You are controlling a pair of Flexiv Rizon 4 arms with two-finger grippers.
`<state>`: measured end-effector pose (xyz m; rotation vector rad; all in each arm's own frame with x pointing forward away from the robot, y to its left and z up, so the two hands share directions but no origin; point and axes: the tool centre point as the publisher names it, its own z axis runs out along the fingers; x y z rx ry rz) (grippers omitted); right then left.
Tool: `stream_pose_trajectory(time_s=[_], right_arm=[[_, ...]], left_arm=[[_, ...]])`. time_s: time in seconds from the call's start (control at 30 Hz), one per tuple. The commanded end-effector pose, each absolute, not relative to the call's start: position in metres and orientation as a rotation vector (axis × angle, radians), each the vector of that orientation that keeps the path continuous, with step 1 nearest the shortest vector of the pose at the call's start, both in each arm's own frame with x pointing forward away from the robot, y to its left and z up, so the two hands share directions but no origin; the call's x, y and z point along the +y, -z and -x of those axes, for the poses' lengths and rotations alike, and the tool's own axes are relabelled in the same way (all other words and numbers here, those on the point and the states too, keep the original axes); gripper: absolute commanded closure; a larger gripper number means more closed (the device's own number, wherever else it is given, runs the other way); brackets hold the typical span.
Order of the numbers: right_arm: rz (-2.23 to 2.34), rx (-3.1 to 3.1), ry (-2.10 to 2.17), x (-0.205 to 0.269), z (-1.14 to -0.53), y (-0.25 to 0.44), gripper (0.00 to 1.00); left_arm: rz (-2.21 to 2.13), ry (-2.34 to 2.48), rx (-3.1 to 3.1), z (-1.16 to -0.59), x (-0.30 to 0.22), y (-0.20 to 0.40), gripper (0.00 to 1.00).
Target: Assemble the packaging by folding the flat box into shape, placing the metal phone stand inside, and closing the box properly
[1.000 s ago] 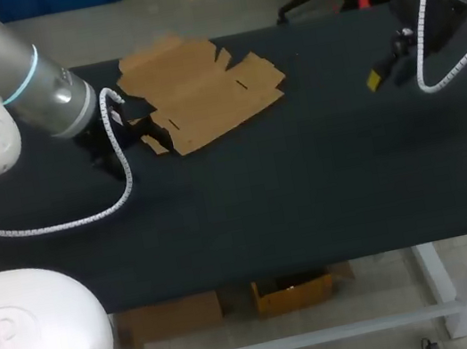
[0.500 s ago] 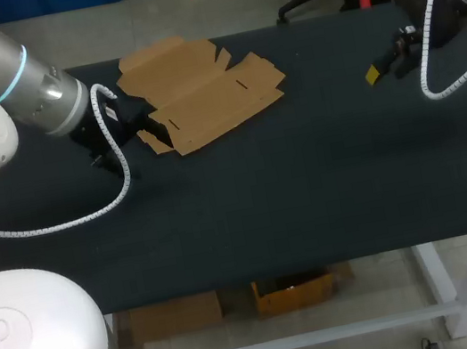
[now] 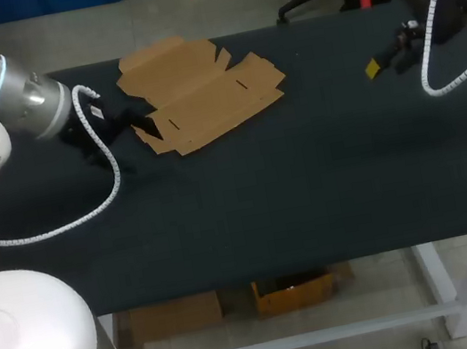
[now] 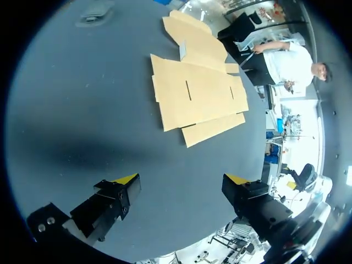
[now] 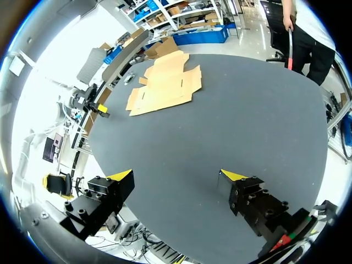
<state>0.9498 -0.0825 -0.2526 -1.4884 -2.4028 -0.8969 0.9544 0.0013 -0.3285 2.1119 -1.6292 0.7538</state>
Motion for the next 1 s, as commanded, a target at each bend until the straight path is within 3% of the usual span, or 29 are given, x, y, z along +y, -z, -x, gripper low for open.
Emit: stream_pose_trajectory(time_s=[0.03,0.2,0.23,0.33,0.47,0.6,0.87,1.0], right_arm=[[1.485,-2.399,0.905,-0.086,-0.947,0.252,0.00],[1.486,-2.397,0.898,-0.086,-0.947,0.252,0.00],[1.485,-2.396,0.896,-0.086,-0.947,0.252,0.00],[1.483,-2.397,0.890,-0.086,-0.948,0.253,0.00],[1.484,-2.397,0.884,-0.085,-0.948,0.253,0.00],[1.485,-2.395,0.880,-0.085,-0.948,0.253,0.00],[1.490,-2.391,0.880,-0.085,-0.948,0.252,0.00],[1.491,-2.387,0.879,-0.085,-0.948,0.252,0.00]], left_arm=[[-2.089,-0.797,-1.617,-0.963,0.004,0.338,0.00],[-2.086,-0.834,-1.617,-0.970,0.004,0.338,0.02],[-2.086,-0.837,-1.616,-0.972,0.004,0.338,0.11],[-2.088,-0.843,-1.616,-0.976,0.004,0.340,0.14],[-2.091,-0.851,-1.610,-0.981,0.006,0.344,0.32],[-2.091,-0.864,-1.611,-0.987,0.008,0.347,0.31],[-2.068,-0.913,-1.603,-0.997,0.012,0.357,0.47],[-2.072,-0.930,-1.582,-1.004,0.014,0.363,0.44]])
